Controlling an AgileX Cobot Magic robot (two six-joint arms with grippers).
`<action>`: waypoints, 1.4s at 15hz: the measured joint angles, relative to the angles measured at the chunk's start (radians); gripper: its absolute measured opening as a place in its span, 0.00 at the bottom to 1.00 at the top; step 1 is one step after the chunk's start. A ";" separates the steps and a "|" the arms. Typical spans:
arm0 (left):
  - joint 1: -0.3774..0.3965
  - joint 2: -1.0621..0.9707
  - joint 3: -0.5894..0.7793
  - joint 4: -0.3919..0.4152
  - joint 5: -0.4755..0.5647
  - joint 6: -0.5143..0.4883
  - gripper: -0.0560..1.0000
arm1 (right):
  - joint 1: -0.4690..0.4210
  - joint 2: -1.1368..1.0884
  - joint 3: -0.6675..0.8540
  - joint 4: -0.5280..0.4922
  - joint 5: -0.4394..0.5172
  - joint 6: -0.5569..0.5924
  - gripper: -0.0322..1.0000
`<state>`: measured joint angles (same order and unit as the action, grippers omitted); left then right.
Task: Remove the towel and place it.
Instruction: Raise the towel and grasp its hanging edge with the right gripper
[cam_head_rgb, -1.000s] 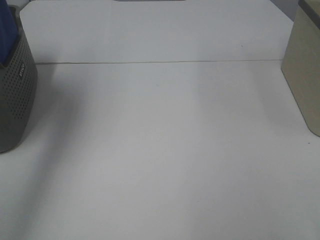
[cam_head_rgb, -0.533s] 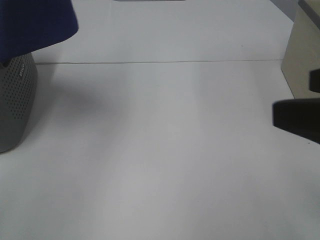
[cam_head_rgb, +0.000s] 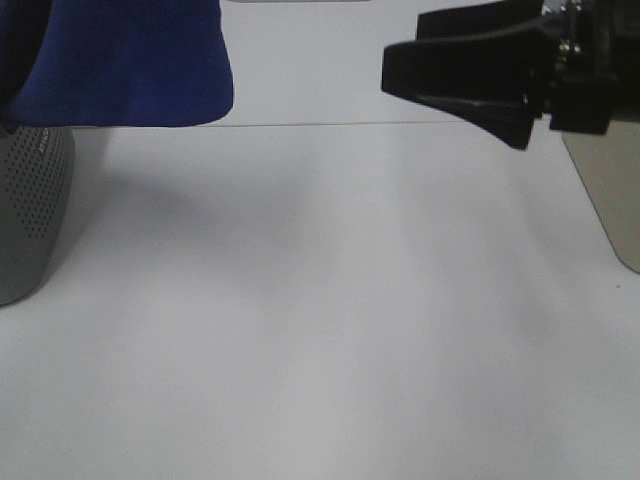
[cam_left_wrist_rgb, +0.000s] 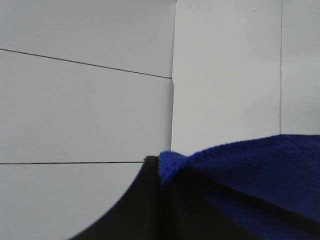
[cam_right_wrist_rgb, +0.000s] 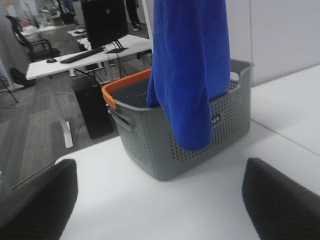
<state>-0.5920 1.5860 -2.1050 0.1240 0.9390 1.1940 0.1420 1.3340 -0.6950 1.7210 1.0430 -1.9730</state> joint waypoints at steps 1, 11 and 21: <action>-0.003 0.000 0.000 -0.009 0.000 0.003 0.05 | 0.000 0.039 -0.036 -0.002 0.028 -0.006 0.86; -0.030 0.000 0.000 -0.130 -0.027 0.045 0.05 | 0.128 0.492 -0.525 -0.089 0.163 0.042 0.86; -0.030 0.000 0.000 -0.137 -0.077 0.045 0.05 | 0.199 0.563 -0.566 -0.228 0.163 0.100 0.66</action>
<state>-0.6220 1.5860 -2.1050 -0.0130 0.8620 1.2390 0.3410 1.8970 -1.2610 1.4930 1.2060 -1.8730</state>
